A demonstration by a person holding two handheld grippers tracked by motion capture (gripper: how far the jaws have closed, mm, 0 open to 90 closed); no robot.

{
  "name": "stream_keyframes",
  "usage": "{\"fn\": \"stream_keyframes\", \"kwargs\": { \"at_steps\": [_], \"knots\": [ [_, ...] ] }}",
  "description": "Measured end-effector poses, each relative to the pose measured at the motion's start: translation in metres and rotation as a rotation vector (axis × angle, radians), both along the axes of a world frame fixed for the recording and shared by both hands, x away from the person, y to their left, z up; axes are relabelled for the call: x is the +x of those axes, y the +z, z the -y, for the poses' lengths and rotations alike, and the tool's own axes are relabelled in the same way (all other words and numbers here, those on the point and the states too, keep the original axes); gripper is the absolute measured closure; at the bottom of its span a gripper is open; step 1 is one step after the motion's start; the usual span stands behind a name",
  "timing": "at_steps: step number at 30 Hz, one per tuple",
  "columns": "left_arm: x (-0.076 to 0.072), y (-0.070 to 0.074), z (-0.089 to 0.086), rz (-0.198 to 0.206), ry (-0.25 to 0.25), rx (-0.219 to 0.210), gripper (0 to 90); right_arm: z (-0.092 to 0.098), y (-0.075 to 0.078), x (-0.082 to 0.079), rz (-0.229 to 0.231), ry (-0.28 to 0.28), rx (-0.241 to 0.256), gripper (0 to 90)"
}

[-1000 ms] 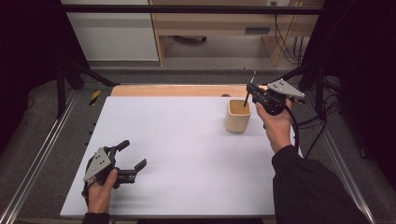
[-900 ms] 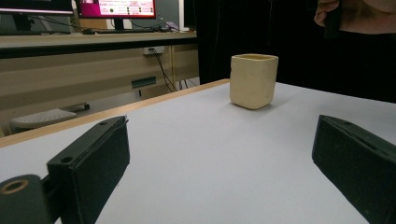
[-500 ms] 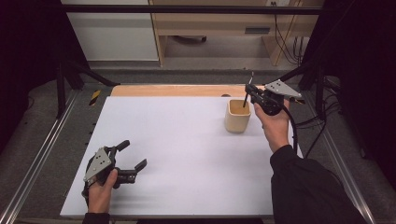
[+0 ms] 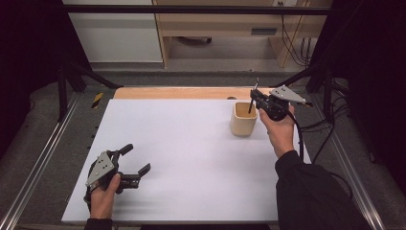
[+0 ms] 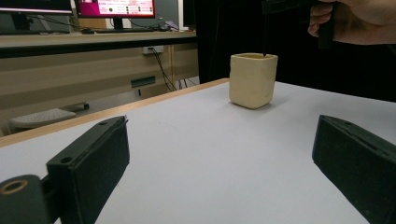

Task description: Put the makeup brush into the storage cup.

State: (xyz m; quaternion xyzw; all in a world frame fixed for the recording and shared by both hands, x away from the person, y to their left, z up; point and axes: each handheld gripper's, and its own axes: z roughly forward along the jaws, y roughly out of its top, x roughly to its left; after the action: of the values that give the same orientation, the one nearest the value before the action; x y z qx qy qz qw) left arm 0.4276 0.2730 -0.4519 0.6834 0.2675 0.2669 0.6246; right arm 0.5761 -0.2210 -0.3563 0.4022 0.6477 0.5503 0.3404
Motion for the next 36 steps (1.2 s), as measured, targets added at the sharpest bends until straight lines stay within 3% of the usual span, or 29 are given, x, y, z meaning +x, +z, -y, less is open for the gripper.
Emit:
{"fn": "stream_keyframes", "kwargs": {
  "at_steps": [36],
  "knots": [
    [-0.001, 0.002, 0.001, 0.021, 0.0, -0.002, 3.0, -0.002, -0.022, 0.001, -0.042, 0.004, -0.012, 83.4]
  ]
}}
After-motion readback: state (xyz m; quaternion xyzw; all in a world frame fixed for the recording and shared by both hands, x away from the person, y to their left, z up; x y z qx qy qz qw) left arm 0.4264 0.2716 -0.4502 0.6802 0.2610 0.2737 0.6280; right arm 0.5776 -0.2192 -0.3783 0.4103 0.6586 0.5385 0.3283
